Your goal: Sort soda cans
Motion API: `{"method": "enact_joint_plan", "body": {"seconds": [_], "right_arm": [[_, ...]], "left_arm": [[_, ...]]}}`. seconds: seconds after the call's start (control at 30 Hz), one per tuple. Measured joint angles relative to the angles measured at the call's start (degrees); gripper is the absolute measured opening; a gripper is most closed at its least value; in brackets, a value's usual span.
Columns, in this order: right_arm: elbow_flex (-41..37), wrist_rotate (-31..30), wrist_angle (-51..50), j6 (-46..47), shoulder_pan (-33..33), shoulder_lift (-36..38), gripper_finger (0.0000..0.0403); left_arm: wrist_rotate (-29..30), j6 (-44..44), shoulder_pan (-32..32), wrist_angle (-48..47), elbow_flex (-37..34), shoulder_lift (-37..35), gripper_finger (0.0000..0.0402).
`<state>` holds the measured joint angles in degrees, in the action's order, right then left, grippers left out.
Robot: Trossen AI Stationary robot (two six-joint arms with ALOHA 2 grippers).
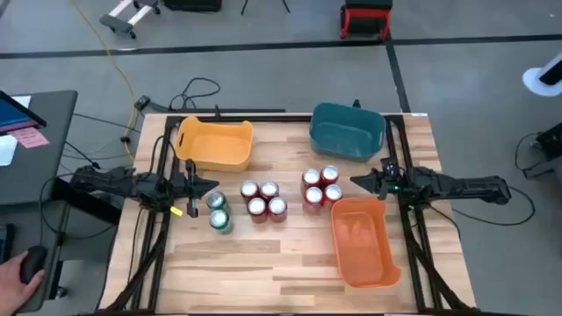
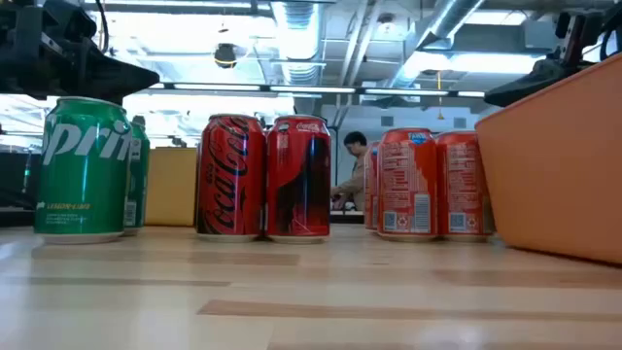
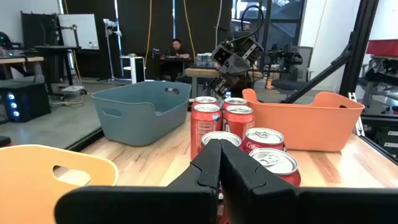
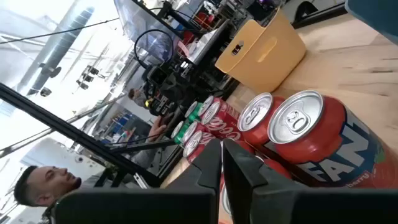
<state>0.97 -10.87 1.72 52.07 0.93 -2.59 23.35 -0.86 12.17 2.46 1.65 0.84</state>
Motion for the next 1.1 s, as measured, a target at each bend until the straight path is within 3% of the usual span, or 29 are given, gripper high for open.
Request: {"method": "enact_joint_plan", "body": {"seconds": [1.1], "right_arm": [[0.00, 0.02, 0.00, 0.00, 0.01, 0.00, 0.0040]], "left_arm": [[0.00, 0.02, 0.02, 0.00, 0.02, 0.02, 0.0002]]}}
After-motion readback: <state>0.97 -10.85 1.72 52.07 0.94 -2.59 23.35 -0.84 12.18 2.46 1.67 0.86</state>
